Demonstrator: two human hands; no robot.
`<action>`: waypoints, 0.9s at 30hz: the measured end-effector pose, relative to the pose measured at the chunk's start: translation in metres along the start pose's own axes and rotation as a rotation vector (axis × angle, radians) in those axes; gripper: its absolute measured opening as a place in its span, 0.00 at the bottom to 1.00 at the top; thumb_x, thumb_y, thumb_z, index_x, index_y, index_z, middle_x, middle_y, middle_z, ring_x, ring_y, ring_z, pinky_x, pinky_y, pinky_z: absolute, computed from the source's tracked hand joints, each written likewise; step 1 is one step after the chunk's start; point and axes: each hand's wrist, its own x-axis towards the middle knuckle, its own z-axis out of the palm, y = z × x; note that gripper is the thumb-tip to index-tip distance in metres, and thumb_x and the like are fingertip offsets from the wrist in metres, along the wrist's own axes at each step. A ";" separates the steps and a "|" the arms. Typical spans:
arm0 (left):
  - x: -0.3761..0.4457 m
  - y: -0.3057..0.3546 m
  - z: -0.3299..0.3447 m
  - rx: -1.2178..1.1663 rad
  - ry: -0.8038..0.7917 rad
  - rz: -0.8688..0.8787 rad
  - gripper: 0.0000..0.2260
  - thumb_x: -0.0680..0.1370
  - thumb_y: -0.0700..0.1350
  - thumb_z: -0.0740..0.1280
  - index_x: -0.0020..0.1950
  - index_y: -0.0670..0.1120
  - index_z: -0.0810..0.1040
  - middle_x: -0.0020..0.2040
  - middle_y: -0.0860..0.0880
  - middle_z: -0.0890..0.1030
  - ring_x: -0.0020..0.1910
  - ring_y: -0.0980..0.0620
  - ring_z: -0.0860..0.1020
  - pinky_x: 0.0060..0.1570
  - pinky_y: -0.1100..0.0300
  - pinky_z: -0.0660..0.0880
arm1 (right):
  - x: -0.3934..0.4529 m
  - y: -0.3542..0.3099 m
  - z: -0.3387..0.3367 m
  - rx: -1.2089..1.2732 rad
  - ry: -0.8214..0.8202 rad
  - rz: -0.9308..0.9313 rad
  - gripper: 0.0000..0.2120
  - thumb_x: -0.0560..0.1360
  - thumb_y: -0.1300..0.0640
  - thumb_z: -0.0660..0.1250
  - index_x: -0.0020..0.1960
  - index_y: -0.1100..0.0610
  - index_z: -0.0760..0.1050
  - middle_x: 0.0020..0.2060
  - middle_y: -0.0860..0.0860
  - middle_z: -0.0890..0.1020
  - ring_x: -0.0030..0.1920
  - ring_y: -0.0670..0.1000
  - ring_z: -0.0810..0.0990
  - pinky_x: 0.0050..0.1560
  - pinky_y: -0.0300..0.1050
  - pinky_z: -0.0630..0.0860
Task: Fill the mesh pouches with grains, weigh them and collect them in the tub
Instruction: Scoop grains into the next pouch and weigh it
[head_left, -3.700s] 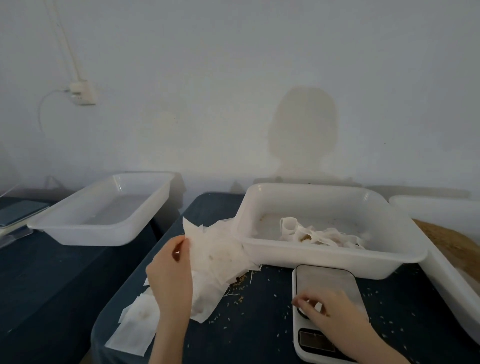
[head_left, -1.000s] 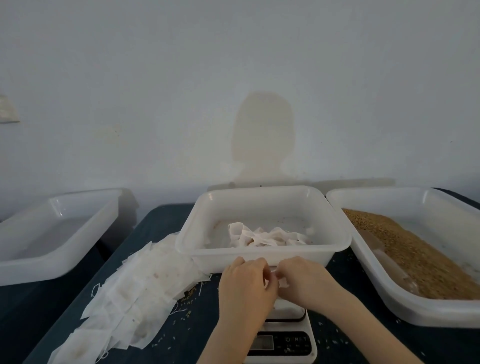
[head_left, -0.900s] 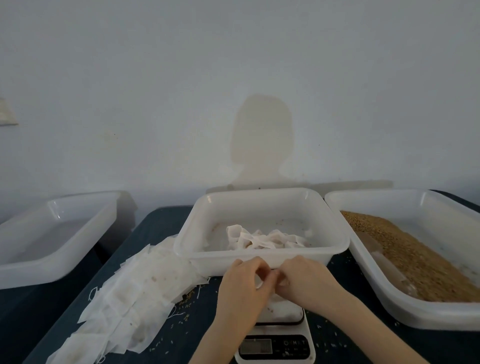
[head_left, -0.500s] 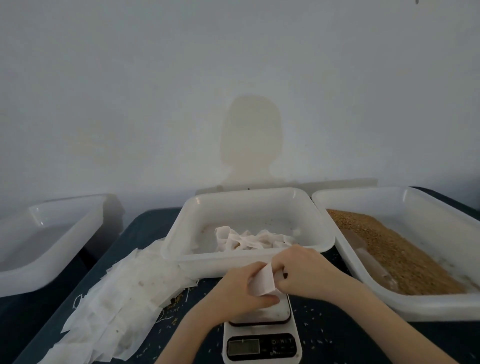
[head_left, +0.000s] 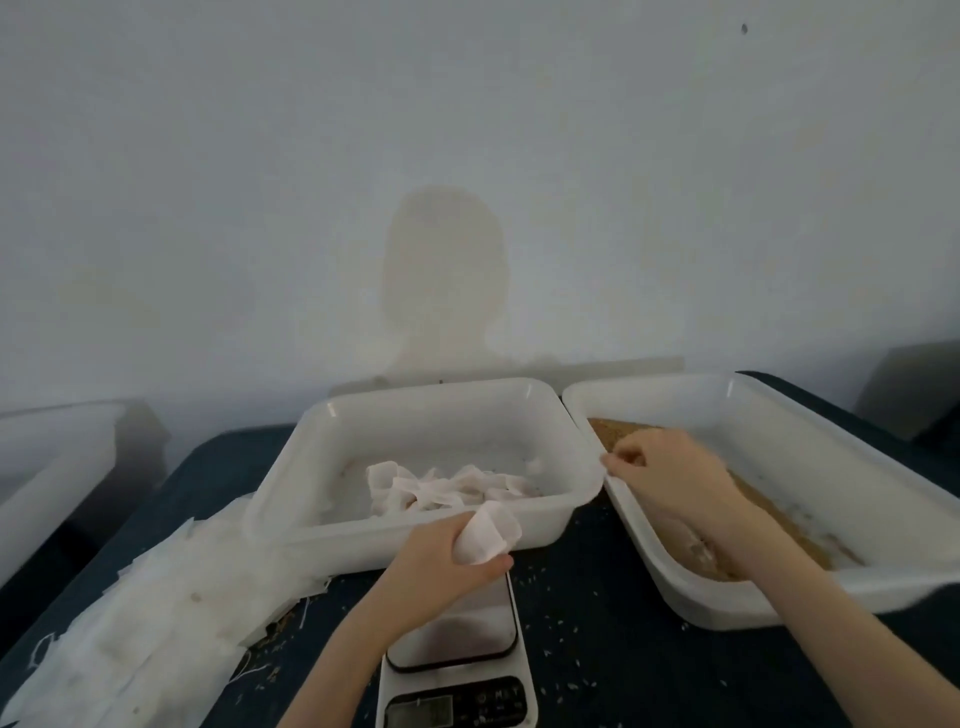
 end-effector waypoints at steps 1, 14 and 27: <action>0.001 -0.001 0.001 0.003 -0.001 -0.008 0.09 0.71 0.58 0.70 0.49 0.62 0.75 0.44 0.60 0.79 0.44 0.69 0.75 0.38 0.75 0.69 | 0.002 0.014 0.000 -0.141 -0.023 0.089 0.20 0.77 0.44 0.61 0.30 0.53 0.70 0.27 0.44 0.71 0.27 0.44 0.70 0.29 0.37 0.66; 0.017 -0.012 0.022 0.046 -0.042 -0.095 0.12 0.71 0.59 0.71 0.50 0.64 0.71 0.48 0.62 0.78 0.48 0.68 0.75 0.43 0.73 0.70 | -0.001 0.057 0.015 -0.298 -0.369 0.289 0.16 0.78 0.44 0.59 0.57 0.56 0.66 0.41 0.48 0.73 0.43 0.50 0.75 0.39 0.43 0.70; 0.014 -0.014 0.022 0.002 -0.078 -0.118 0.12 0.71 0.54 0.73 0.48 0.64 0.72 0.42 0.63 0.78 0.42 0.69 0.76 0.43 0.77 0.69 | 0.012 0.054 -0.030 -0.274 -0.284 0.382 0.11 0.71 0.49 0.68 0.43 0.54 0.70 0.40 0.49 0.74 0.40 0.50 0.73 0.37 0.41 0.69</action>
